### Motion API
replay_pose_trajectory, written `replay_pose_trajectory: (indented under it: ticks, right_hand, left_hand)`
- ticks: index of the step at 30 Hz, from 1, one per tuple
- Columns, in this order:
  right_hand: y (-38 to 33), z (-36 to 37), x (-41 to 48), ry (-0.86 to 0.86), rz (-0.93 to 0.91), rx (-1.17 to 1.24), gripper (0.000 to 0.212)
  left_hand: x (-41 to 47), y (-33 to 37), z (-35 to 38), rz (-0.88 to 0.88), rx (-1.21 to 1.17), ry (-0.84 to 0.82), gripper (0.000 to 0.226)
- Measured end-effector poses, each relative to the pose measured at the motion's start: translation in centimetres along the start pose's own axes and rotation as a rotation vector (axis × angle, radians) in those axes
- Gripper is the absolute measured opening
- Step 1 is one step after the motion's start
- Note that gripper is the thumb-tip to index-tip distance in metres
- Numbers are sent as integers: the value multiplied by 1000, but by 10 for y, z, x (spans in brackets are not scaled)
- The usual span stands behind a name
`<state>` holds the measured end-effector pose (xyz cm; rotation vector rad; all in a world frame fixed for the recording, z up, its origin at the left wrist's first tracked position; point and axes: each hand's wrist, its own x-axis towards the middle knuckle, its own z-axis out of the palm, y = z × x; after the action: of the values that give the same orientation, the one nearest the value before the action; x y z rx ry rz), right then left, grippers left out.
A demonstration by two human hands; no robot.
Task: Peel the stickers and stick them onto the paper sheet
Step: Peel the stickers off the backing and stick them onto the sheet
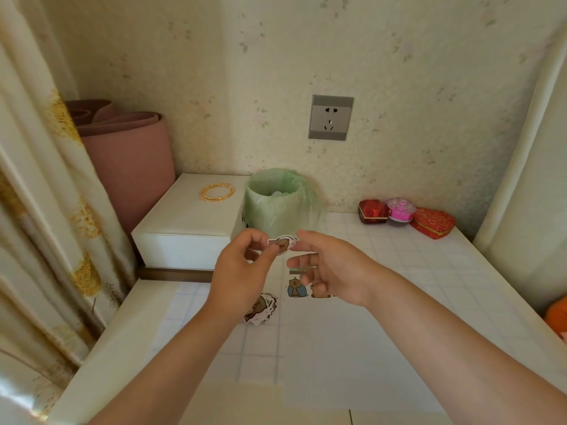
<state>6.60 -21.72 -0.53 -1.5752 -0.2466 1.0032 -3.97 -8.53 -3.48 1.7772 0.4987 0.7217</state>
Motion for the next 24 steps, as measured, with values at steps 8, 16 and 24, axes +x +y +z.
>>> replay_pose_trajectory:
  ticks: [8,16,24]
  right_hand:
    - [8,3,2,132,-174,-43,21]
    - [11,-7,0,267,-181,-66,17]
    - [18,-29,-5,256,-91,-223,9]
  left_hand:
    - [-8,6,2,-410,-446,-89,12]
    - [-11,10,2,-440,-328,-153,12]
    - [0,-22,-11,105,616,-327,39]
